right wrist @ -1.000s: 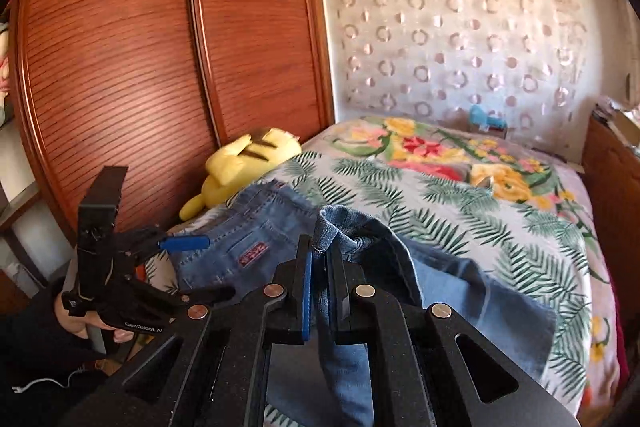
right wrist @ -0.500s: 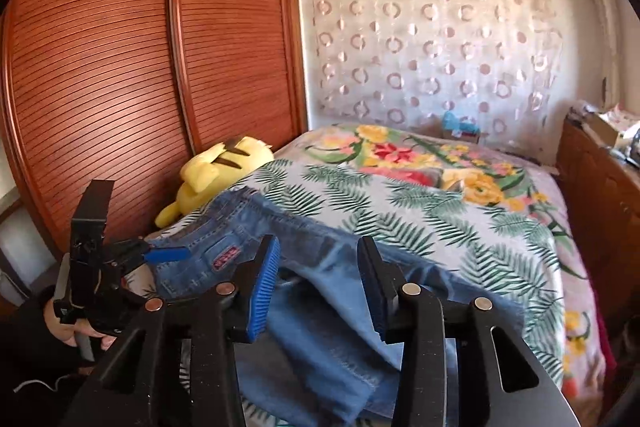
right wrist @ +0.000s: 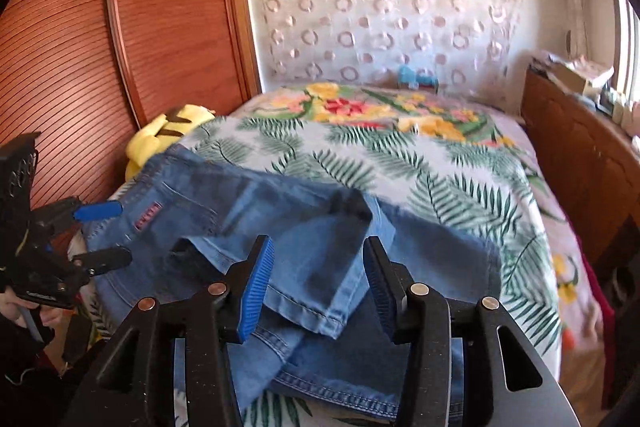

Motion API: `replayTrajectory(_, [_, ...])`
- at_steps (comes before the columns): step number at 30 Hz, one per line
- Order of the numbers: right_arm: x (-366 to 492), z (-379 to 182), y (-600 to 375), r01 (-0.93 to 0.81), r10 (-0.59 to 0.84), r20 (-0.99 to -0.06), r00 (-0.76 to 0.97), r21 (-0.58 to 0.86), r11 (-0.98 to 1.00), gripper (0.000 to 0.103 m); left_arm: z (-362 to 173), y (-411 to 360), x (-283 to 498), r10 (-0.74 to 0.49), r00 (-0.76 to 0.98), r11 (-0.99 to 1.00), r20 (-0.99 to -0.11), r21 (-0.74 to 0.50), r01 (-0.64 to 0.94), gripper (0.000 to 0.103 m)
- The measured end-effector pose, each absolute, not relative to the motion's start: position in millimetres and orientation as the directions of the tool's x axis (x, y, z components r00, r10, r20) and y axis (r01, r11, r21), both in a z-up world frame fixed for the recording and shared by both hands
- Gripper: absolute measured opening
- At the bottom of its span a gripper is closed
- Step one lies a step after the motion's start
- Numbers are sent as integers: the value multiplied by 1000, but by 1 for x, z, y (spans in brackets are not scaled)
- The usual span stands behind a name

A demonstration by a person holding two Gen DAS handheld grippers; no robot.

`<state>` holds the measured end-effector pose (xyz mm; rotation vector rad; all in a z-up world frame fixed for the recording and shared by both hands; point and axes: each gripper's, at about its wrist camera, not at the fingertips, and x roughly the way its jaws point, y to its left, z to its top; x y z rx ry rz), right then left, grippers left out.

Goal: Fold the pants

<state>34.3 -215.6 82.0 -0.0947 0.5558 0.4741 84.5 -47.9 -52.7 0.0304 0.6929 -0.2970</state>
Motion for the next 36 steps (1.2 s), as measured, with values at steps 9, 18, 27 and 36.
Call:
replayTrajectory(9, [52,73,-217,-435,397,-592,701,85,896,48,-77,-64,113,-310,648,933,-695,-91,349,44])
replayTrajectory(18, [75,64,-224,-421,430,-612,664,169,891,48,-85,-70,110,-308,639,927,-705,-70,369,29])
replayTrajectory(27, [79,64,-226,-495,500,-586,638,185,849,14,-66,-69,95,-344,671,918,-656,-84,389,9])
replayTrajectory(36, [62,120,-227,-569,574,-452,683,164,806,9,-7,-43,55,-346,775,930,-529,-87,356,8])
